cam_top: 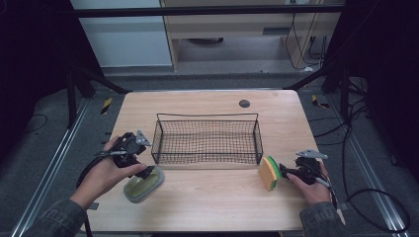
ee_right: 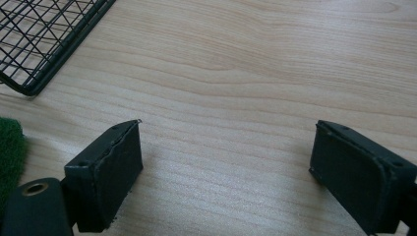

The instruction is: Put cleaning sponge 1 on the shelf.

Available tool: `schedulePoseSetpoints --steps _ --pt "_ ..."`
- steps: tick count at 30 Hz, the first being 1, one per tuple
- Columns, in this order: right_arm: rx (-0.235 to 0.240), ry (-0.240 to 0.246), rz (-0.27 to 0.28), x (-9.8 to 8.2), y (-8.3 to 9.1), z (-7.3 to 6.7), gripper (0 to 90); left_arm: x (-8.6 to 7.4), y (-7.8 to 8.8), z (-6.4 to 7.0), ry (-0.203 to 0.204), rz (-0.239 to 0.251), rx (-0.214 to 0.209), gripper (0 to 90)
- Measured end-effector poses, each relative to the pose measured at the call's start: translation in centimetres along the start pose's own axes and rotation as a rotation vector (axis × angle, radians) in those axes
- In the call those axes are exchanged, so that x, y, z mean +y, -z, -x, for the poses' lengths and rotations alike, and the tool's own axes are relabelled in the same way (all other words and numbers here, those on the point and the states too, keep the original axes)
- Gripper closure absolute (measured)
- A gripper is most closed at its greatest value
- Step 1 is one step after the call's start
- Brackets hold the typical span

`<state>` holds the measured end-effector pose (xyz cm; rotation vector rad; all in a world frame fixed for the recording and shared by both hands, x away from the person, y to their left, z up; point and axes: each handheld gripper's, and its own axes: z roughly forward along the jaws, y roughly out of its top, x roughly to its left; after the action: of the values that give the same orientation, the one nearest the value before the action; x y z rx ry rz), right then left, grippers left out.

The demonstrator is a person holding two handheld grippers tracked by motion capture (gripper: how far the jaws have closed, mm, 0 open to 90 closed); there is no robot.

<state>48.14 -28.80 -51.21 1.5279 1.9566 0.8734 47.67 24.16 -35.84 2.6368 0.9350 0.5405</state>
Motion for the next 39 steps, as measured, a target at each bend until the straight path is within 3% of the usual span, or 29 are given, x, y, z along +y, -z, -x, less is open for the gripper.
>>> schedulePoseSetpoints --steps 2,3,5,15,19,30,35,39 --pt "0.000 0.000 0.000 0.0 0.0 0.0 12.3 -0.2 0.1 -0.1 0.004 -0.002 0.015 8.7" --pt "0.000 -0.006 -0.001 0.0 0.0 0.0 12.3 -0.5 0.5 -0.3 0.011 0.012 0.054 11.3" --pt "-0.002 -0.003 0.000 0.0 0.1 0.0 12.3 -0.8 0.8 -0.6 0.030 0.026 0.060 12.2" --pt "-0.002 -0.003 -0.001 0.0 0.1 0.0 12.3 -1.4 1.0 -1.4 0.063 0.006 0.030 8.4" --pt "-0.001 -0.003 -0.001 0.0 0.1 0.0 12.1 -1.3 0.9 -1.3 0.065 -0.006 -0.004 7.6" --pt "0.003 -0.005 -0.003 -0.1 0.1 0.0 11.5 -2.3 -1.7 -0.7 0.091 -0.058 -0.077 6.6" --pt "0.003 -0.006 -0.004 -0.1 0.1 0.0 11.2 -2.2 -1.3 0.1 0.044 -0.078 -0.104 6.8" --pt "0.004 -0.009 -0.003 -0.1 0.1 0.0 11.2 -1.9 -1.4 0.6 0.036 -0.107 -0.130 9.4"
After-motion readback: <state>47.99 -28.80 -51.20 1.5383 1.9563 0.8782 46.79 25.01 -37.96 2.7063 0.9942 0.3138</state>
